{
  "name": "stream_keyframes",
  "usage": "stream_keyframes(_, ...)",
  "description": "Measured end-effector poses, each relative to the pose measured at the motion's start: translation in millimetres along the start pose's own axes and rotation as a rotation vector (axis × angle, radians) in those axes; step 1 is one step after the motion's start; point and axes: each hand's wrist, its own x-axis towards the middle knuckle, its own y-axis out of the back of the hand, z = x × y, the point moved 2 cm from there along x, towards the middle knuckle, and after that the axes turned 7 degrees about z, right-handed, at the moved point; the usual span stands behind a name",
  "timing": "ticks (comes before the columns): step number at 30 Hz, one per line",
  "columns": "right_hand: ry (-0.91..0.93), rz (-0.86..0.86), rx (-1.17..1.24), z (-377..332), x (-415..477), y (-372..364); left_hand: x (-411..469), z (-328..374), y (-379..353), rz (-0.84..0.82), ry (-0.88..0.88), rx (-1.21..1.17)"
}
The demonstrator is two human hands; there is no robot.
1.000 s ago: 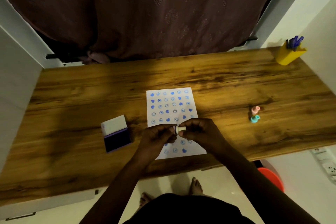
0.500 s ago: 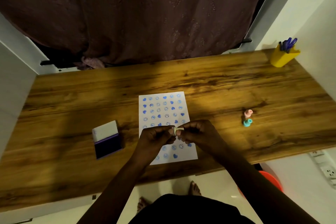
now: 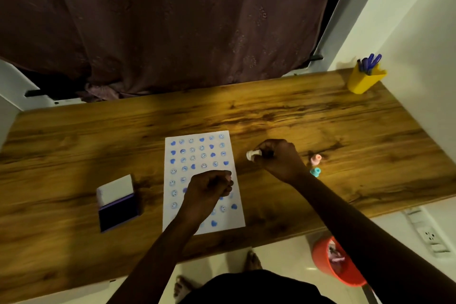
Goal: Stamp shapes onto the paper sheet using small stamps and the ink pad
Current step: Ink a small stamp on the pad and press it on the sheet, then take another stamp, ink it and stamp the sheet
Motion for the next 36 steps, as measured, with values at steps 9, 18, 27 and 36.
stream_keyframes(9, 0.076, -0.034, -0.364, 39.5, 67.9, 1.1, 6.0, -5.1, -19.6, 0.052, 0.03, 0.014)
stream_keyframes(18, 0.089, -0.095, -0.431, 46.0, 81.8, -10.3, 9.7, -5.3, -35.0, 0.056, 0.036, -0.011)
stream_keyframes(27, 0.082, -0.073, -0.364, 47.4, 78.1, 12.7, 16.2, -3.6, -44.0, 0.035, 0.022, -0.003)
stream_keyframes(36, -0.165, 0.007, -0.513, 111.5, 43.1, 97.7, 26.2, -10.1, -60.7, -0.028, 0.033, 0.043)
